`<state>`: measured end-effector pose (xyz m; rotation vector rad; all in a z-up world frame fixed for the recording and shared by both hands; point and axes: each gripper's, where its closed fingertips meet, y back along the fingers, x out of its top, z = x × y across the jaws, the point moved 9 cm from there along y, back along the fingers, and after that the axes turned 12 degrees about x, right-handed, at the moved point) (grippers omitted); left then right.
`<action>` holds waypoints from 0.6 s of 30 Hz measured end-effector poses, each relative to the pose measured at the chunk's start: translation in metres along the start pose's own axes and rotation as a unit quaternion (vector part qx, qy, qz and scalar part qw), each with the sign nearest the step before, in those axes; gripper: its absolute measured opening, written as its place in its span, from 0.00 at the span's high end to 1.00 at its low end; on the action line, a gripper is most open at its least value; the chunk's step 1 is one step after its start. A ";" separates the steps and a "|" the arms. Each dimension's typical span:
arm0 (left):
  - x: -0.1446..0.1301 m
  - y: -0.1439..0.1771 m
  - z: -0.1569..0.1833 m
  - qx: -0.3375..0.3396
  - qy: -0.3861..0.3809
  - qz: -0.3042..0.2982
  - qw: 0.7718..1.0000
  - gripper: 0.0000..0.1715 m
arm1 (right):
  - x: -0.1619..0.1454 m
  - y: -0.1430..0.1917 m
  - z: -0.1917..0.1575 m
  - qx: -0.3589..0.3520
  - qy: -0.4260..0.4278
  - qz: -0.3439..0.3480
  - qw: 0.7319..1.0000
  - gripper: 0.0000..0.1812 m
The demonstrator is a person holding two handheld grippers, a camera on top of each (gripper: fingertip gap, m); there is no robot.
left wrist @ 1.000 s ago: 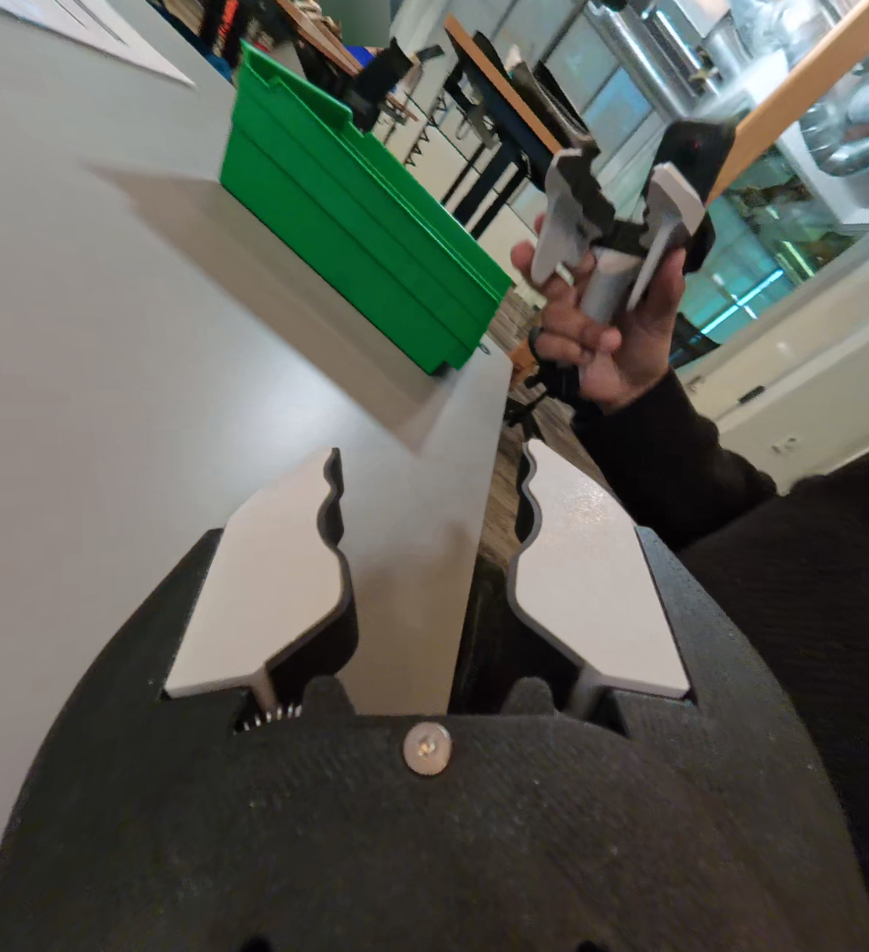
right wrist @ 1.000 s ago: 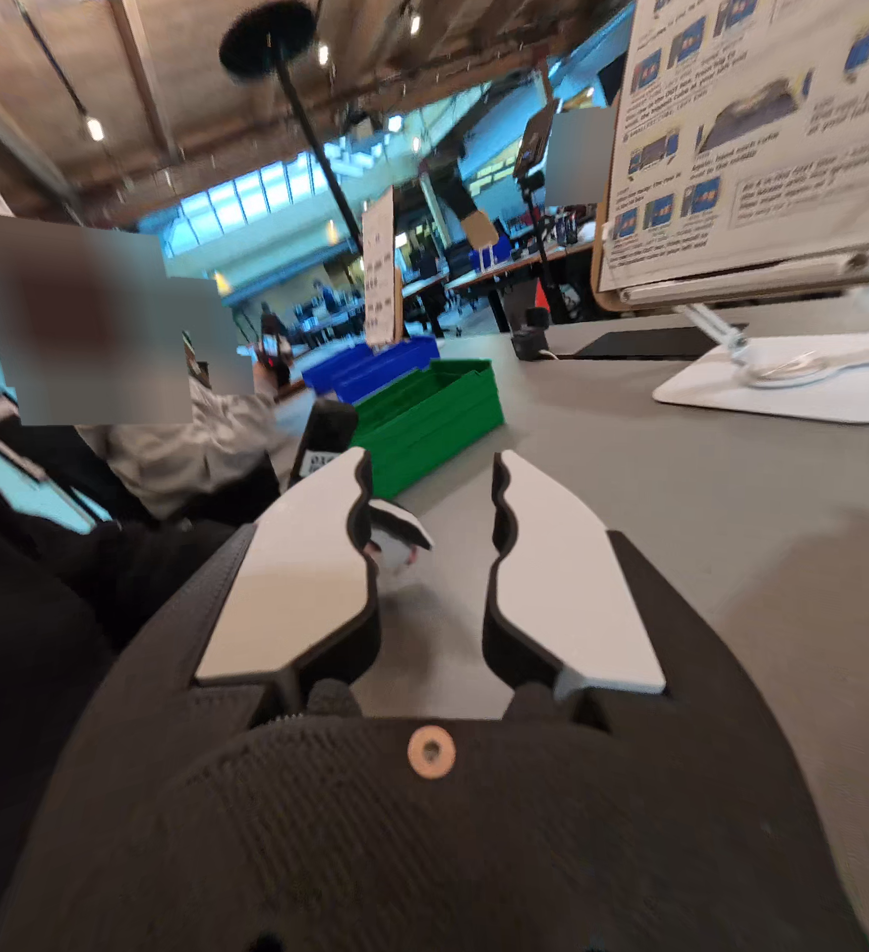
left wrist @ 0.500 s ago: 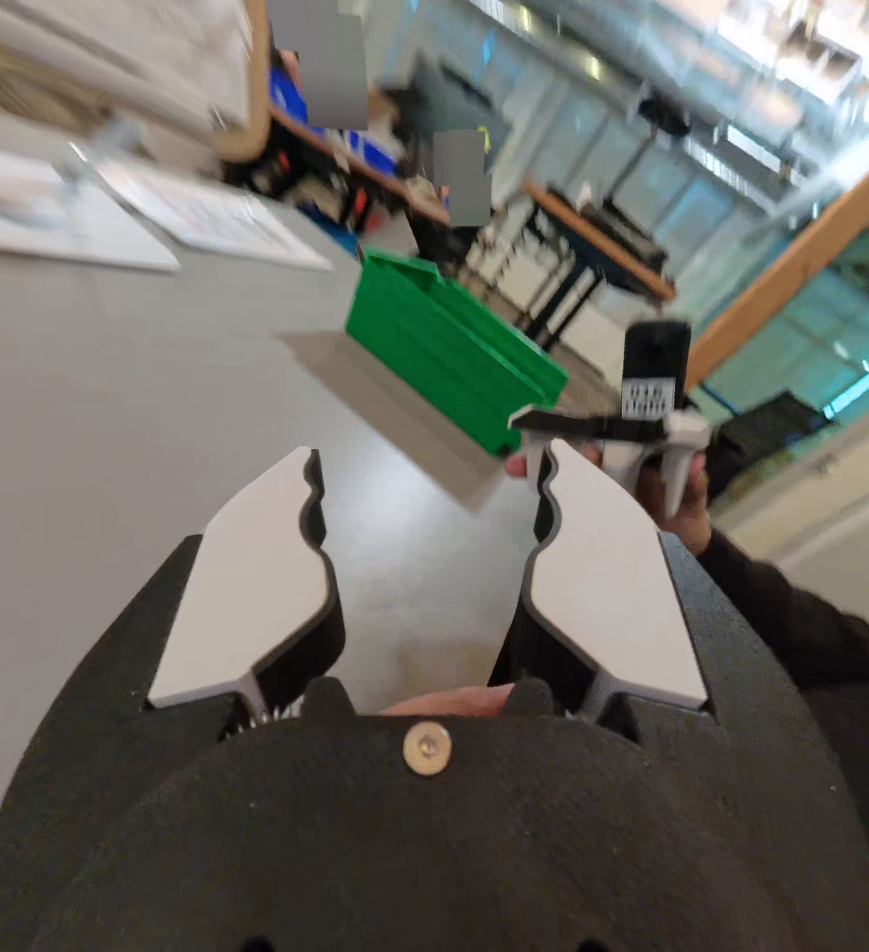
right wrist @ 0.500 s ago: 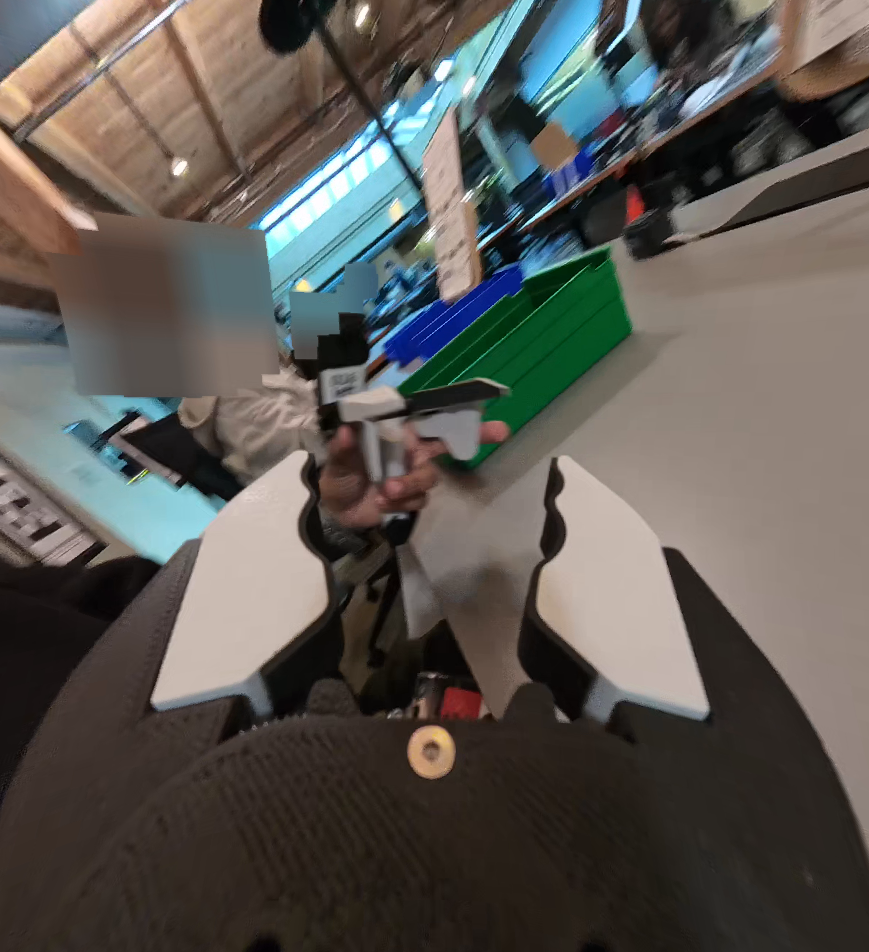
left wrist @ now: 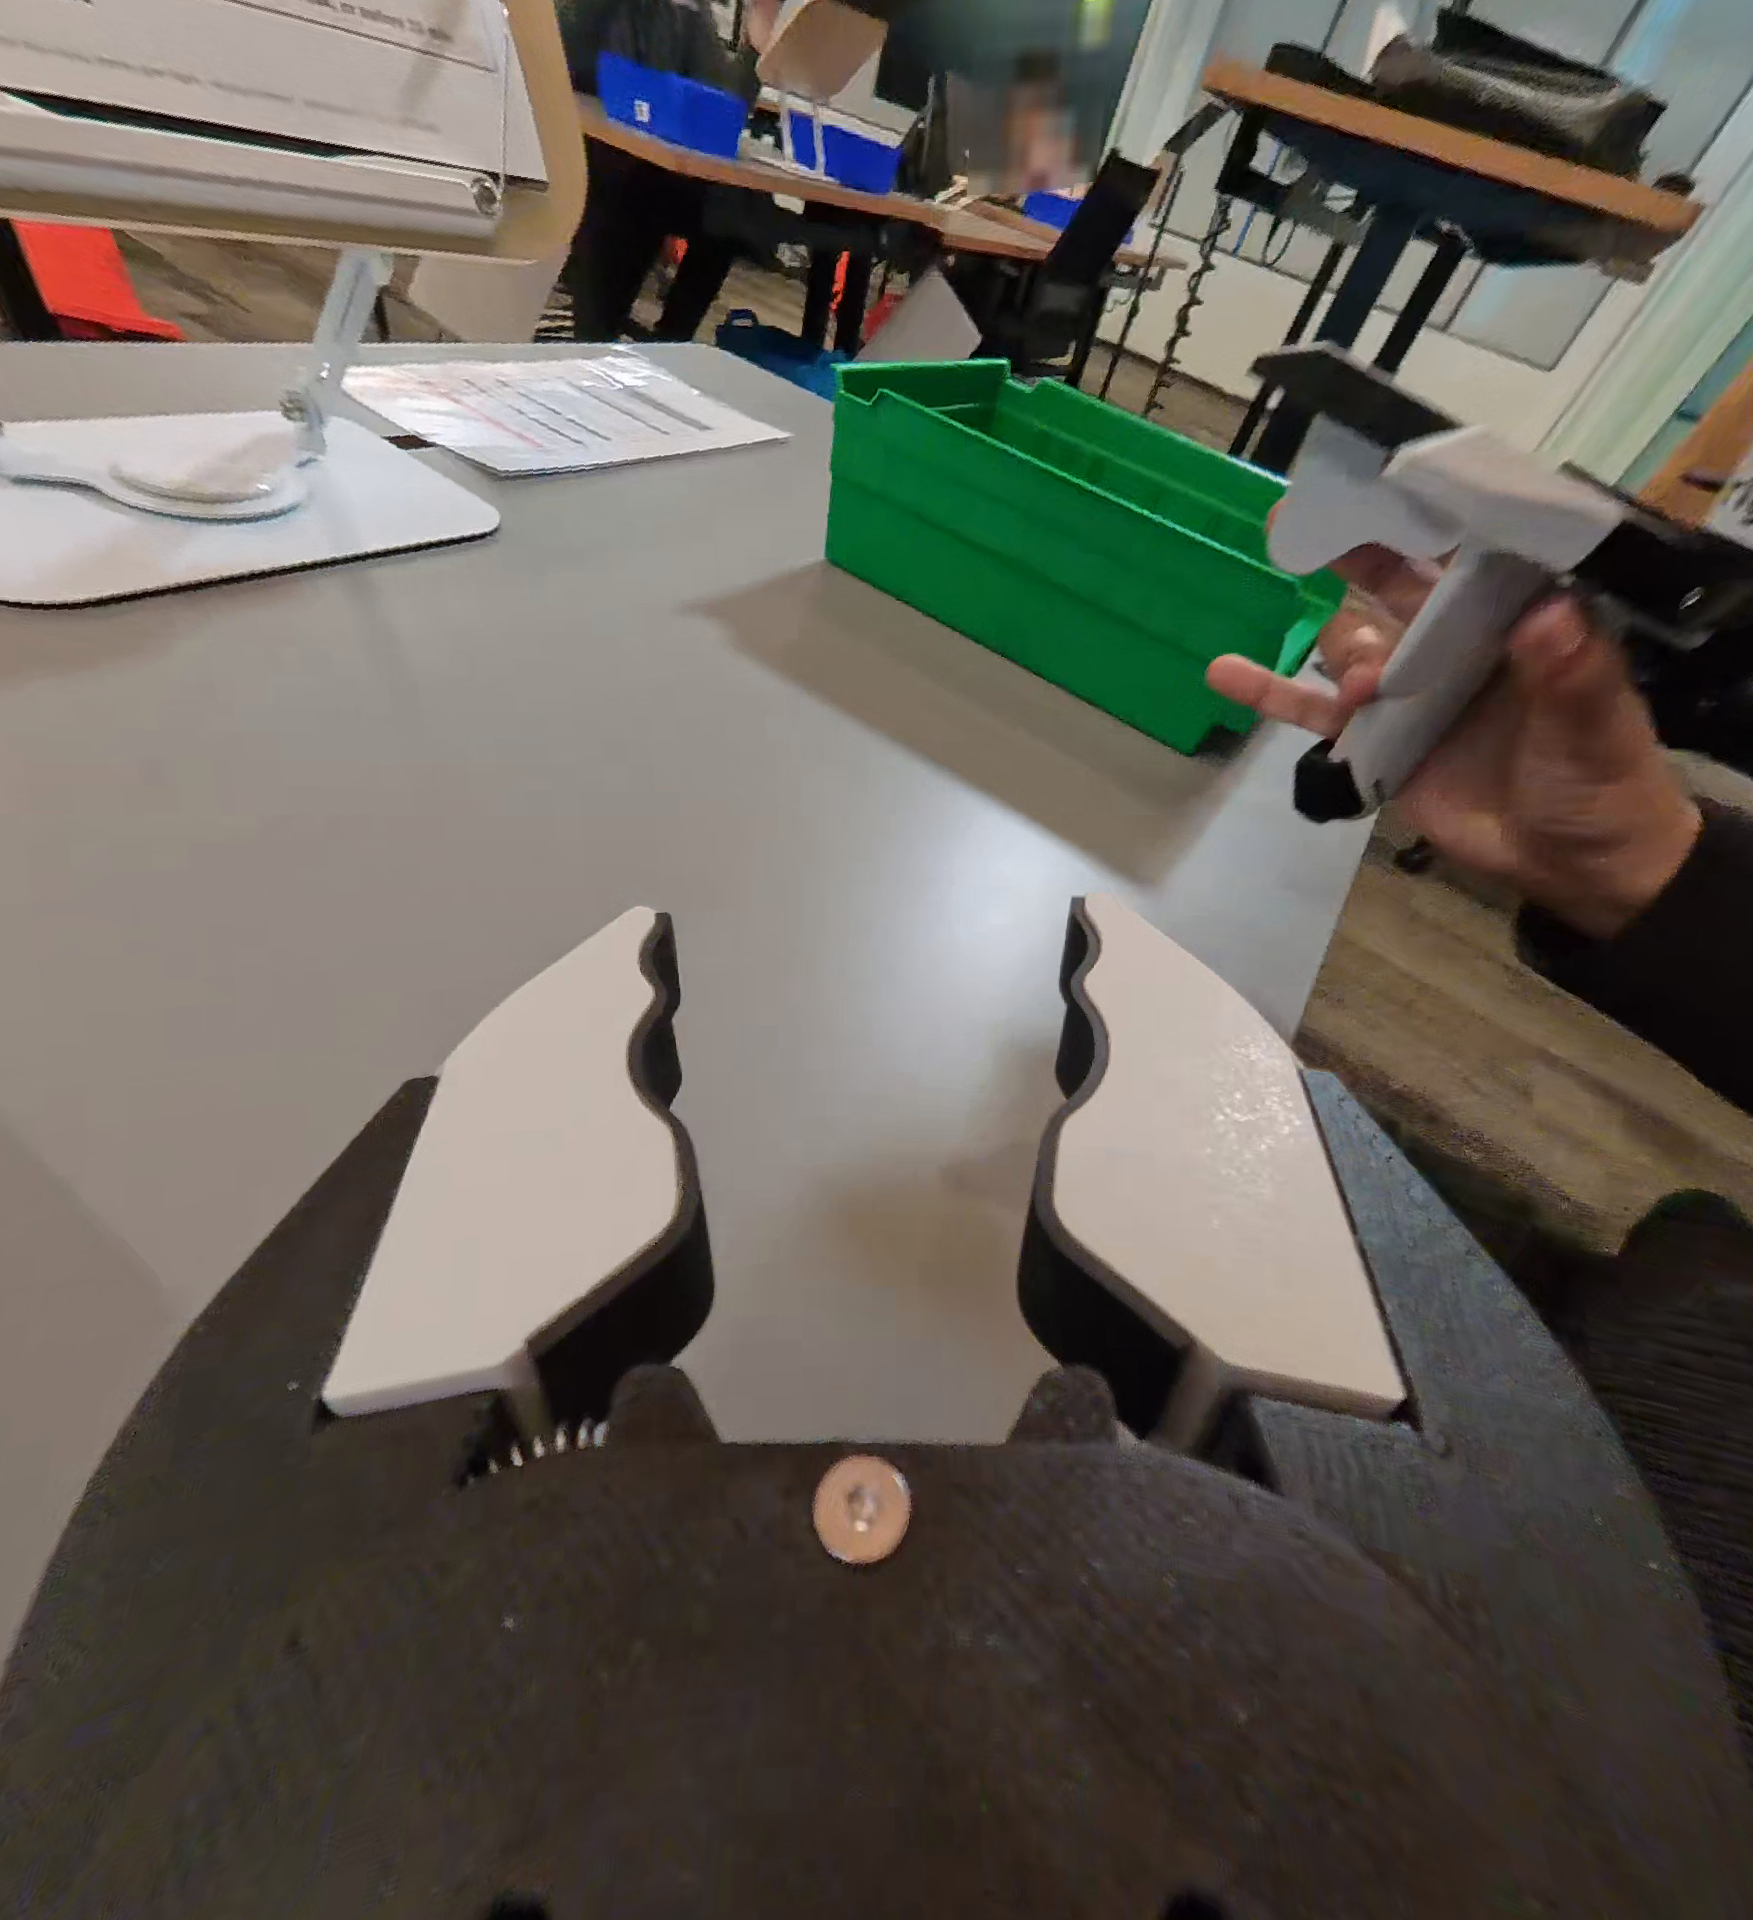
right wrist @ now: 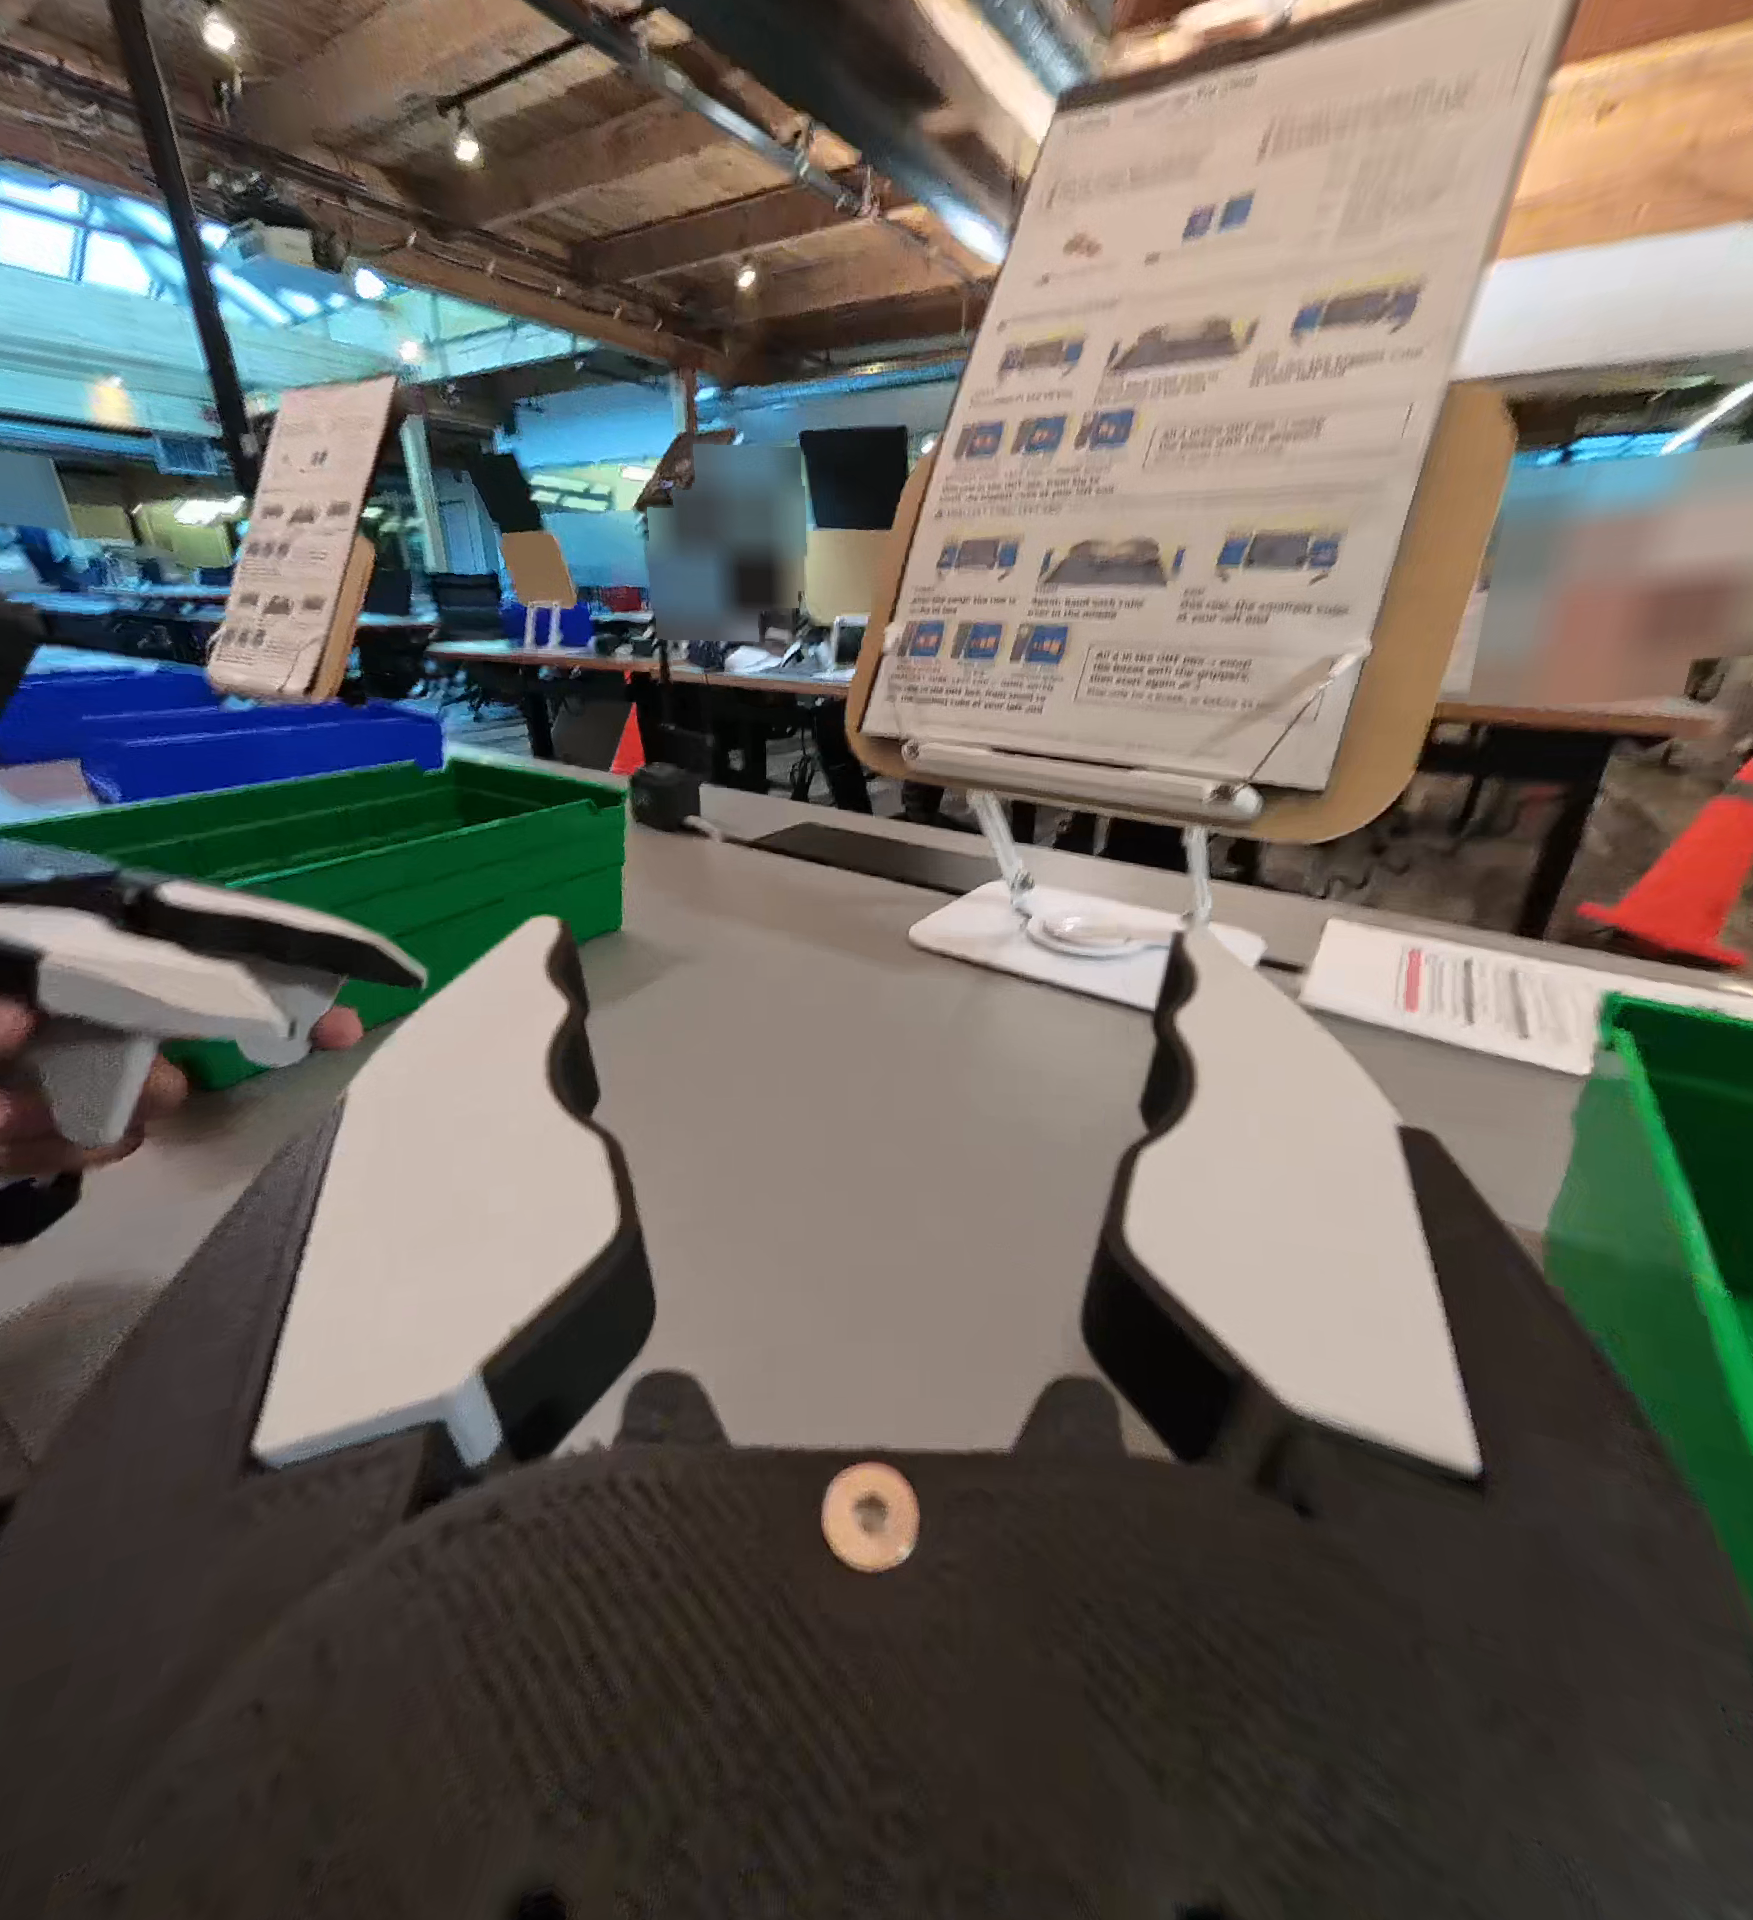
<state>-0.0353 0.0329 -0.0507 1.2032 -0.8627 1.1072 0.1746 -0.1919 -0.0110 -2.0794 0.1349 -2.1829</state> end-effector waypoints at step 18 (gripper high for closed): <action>0.005 -0.003 -0.024 0.116 0.019 0.054 0.992 0.54 | -0.003 0.037 0.046 -0.324 0.103 -0.142 0.929 0.58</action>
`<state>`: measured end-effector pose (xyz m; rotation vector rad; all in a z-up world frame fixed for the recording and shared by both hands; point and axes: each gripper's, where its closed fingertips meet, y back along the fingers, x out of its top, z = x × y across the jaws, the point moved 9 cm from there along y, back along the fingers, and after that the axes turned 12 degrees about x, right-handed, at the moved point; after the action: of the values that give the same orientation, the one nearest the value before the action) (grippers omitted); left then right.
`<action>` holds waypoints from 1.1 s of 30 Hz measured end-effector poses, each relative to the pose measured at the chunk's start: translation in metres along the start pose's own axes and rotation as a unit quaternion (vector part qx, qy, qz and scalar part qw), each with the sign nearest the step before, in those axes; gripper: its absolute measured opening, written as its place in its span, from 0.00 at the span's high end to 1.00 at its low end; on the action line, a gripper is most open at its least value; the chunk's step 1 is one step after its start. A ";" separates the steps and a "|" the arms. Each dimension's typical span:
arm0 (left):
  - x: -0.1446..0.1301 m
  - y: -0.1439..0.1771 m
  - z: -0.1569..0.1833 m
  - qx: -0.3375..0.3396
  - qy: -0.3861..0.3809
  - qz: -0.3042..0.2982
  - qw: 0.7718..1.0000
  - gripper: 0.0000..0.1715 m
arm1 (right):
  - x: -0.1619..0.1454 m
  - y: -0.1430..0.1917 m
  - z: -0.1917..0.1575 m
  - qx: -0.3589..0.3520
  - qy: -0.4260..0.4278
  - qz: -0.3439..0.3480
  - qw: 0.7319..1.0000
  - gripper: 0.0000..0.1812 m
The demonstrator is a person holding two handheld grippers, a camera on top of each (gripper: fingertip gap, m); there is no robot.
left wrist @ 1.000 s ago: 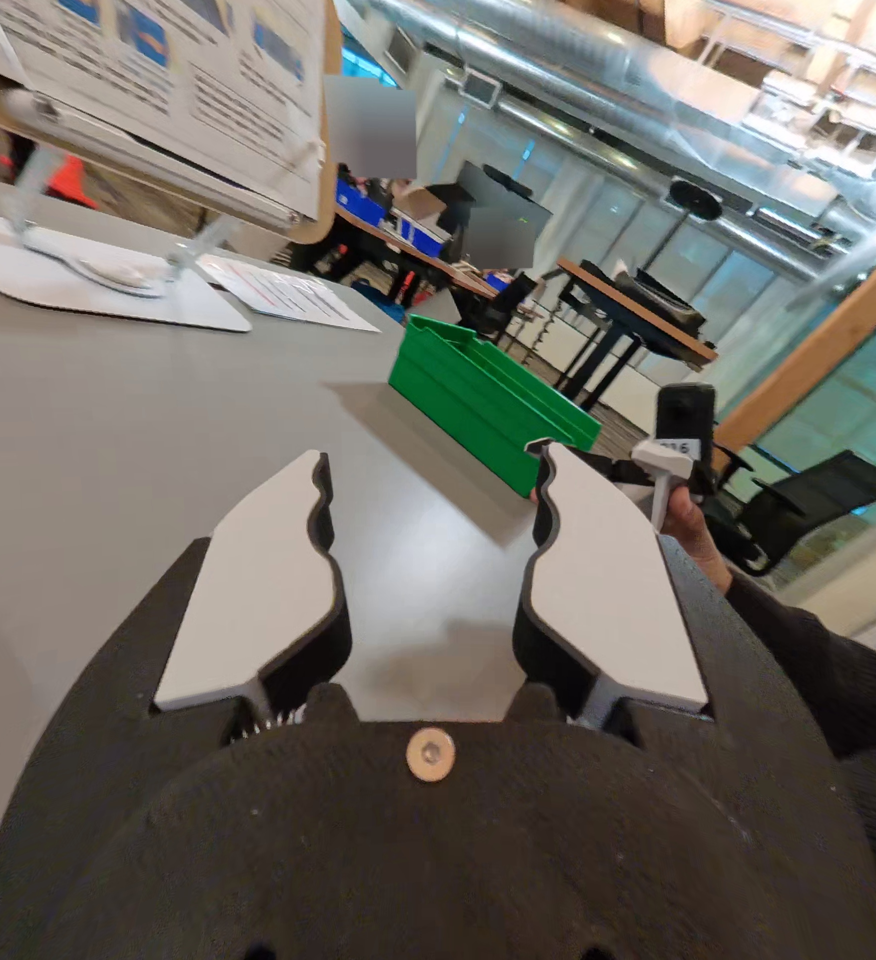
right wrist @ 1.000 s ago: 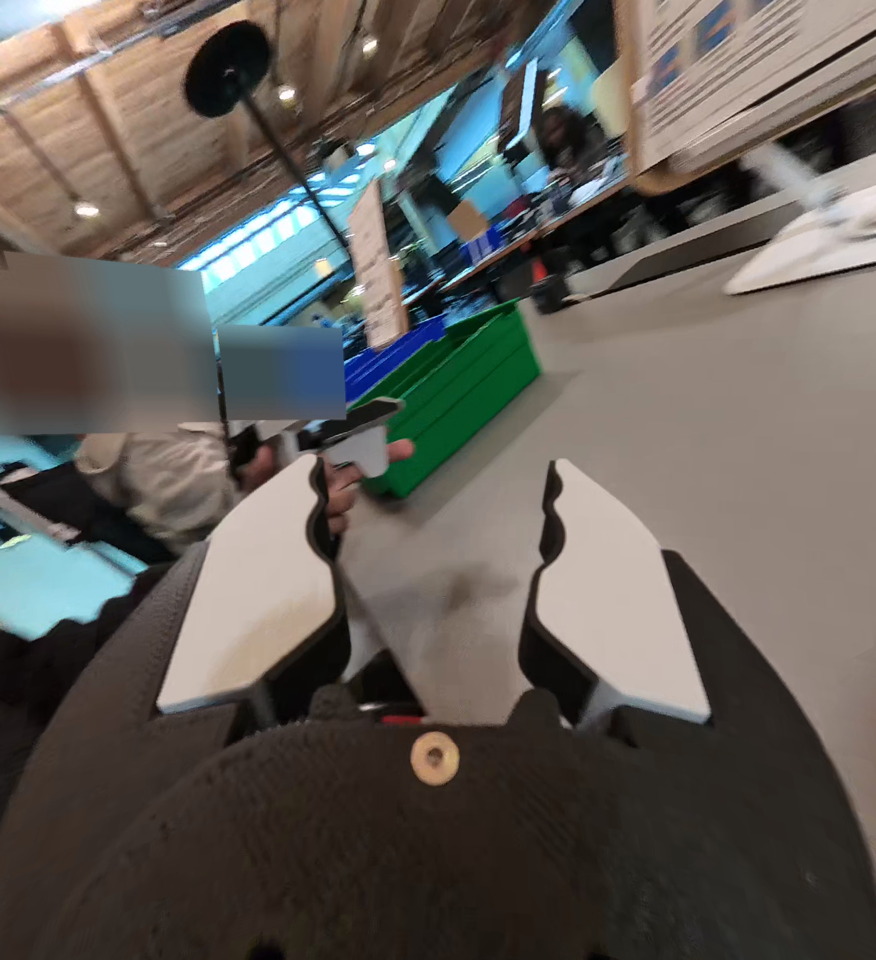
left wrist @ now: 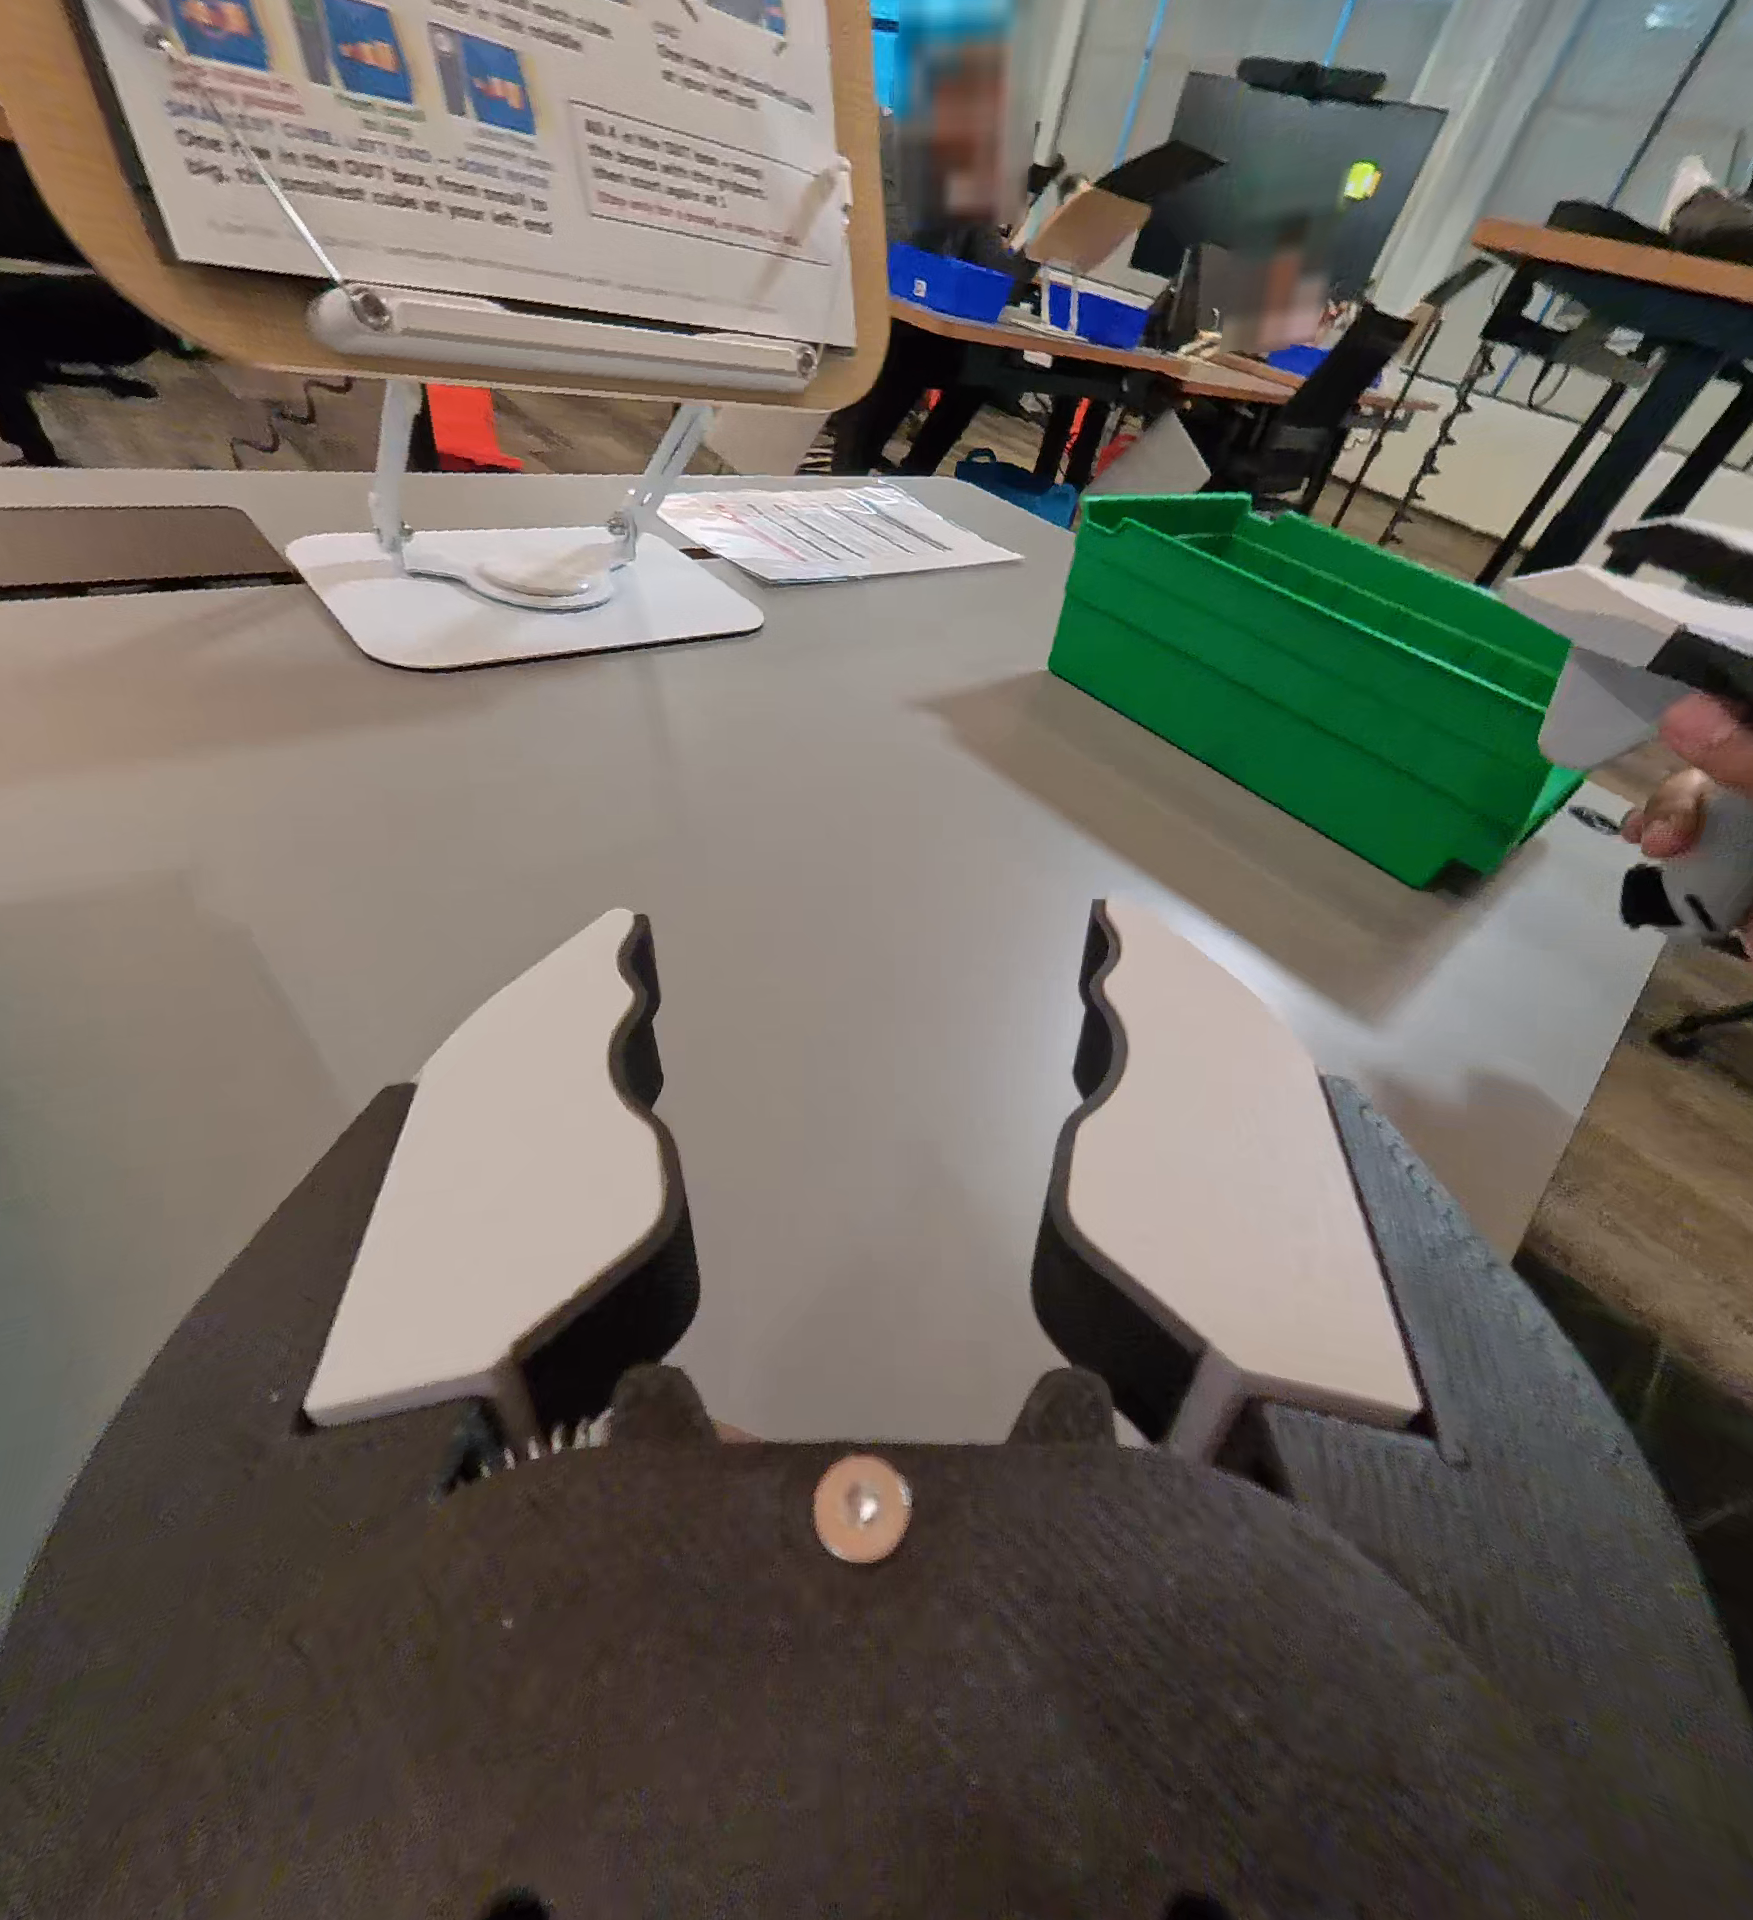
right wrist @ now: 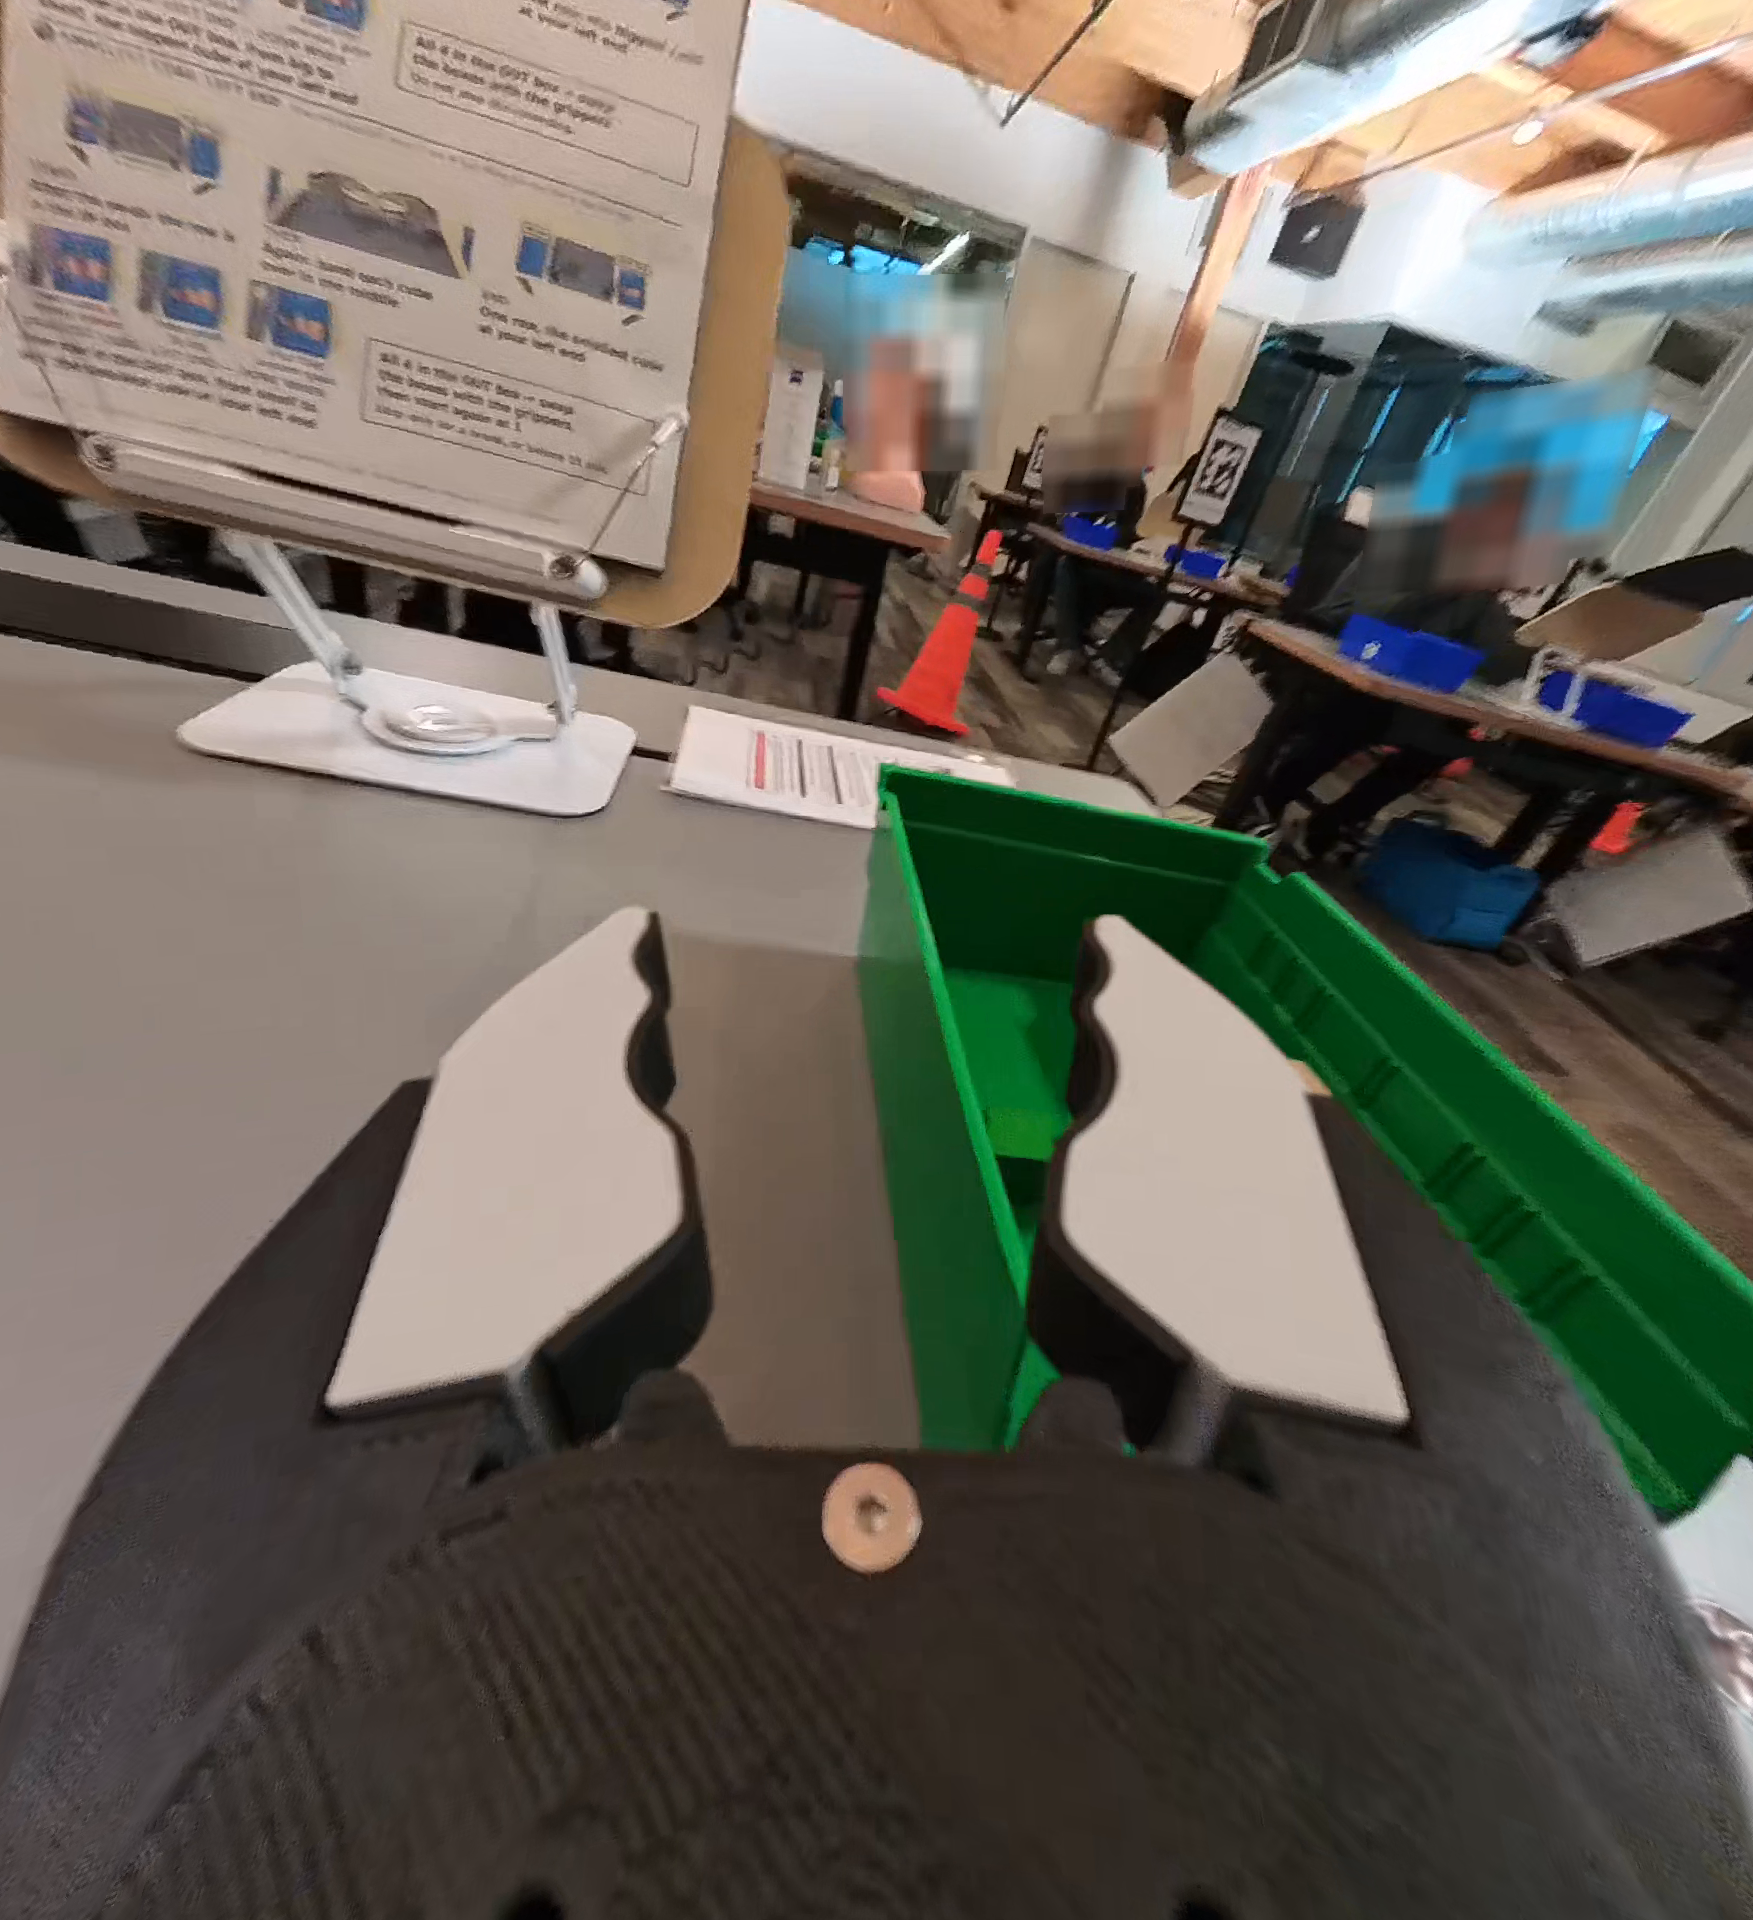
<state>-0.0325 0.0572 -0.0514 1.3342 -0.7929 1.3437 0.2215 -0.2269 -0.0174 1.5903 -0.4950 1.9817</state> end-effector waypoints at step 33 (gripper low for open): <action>-0.010 -0.012 0.010 0.051 -0.086 0.033 0.994 0.55 | 0.013 0.003 -0.082 0.158 -0.025 0.134 0.978 0.55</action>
<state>-0.0197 0.0487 -0.0622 1.5316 -0.9018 1.3484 0.1541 -0.1778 -0.0235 1.8510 -0.4494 2.3192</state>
